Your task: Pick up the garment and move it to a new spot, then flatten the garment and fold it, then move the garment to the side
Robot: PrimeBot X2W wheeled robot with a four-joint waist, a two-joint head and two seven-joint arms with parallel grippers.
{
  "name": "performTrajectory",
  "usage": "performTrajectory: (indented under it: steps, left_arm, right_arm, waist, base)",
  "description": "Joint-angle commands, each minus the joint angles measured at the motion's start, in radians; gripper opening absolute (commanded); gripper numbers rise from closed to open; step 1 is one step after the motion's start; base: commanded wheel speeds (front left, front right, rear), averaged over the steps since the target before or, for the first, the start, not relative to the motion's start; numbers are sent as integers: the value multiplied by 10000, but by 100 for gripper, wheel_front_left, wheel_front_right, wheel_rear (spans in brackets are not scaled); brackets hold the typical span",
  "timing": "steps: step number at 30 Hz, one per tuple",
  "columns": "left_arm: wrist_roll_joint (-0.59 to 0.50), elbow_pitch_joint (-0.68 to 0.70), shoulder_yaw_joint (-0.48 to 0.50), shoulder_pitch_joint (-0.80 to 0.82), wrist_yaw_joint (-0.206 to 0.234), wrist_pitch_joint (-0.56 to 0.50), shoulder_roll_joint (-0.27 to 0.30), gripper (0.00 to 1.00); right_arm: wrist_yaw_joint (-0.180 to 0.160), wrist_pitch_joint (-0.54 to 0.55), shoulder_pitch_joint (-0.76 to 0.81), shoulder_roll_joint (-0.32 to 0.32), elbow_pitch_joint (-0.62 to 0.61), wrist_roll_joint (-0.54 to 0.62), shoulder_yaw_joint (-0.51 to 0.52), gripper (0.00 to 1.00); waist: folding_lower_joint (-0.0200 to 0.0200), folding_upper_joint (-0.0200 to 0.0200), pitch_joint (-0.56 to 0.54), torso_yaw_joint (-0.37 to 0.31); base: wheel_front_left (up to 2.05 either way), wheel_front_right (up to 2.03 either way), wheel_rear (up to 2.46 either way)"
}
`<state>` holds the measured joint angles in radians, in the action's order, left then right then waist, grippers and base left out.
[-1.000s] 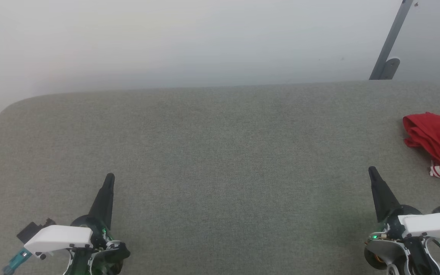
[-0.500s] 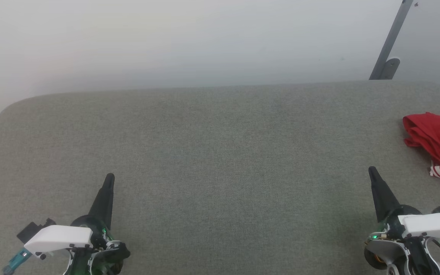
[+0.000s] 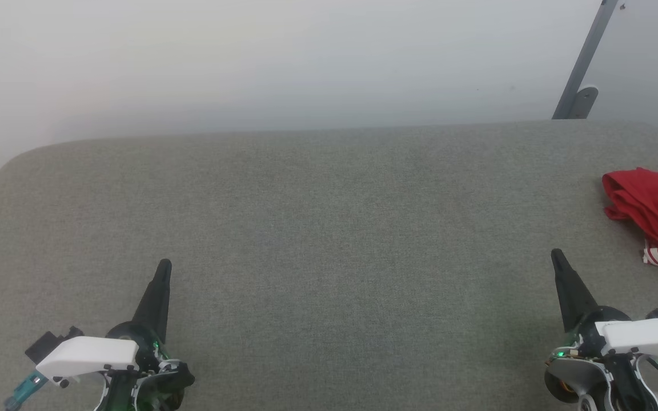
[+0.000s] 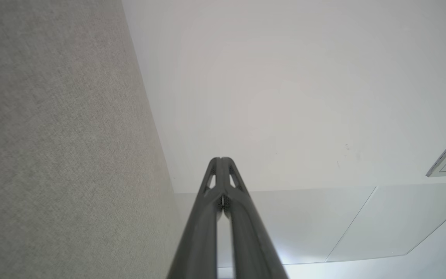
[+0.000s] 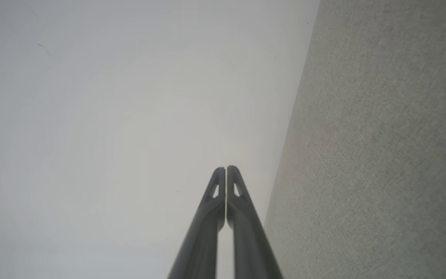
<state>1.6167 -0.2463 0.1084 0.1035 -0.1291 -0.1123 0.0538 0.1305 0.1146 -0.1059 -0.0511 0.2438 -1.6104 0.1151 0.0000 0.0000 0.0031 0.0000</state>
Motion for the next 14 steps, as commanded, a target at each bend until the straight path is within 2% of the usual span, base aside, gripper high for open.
performTrajectory:
  steps: [1, 14]
  left_arm:
    - [-28, 3, 45, 109, -28, -22, -20, 0]
    - [-38, 3, 50, 110, -28, -31, -26, 0]
  right_arm:
    - [4, 31, -54, 39, 29, -30, 7, 0]
    - [4, 32, -54, 39, 29, -29, 8, 0]
  waist:
    - [0, 0, 0, 0]
    - [0, 0, 0, 0]
  base:
    - [0, 0, 0]
    - [0, 0, 0]
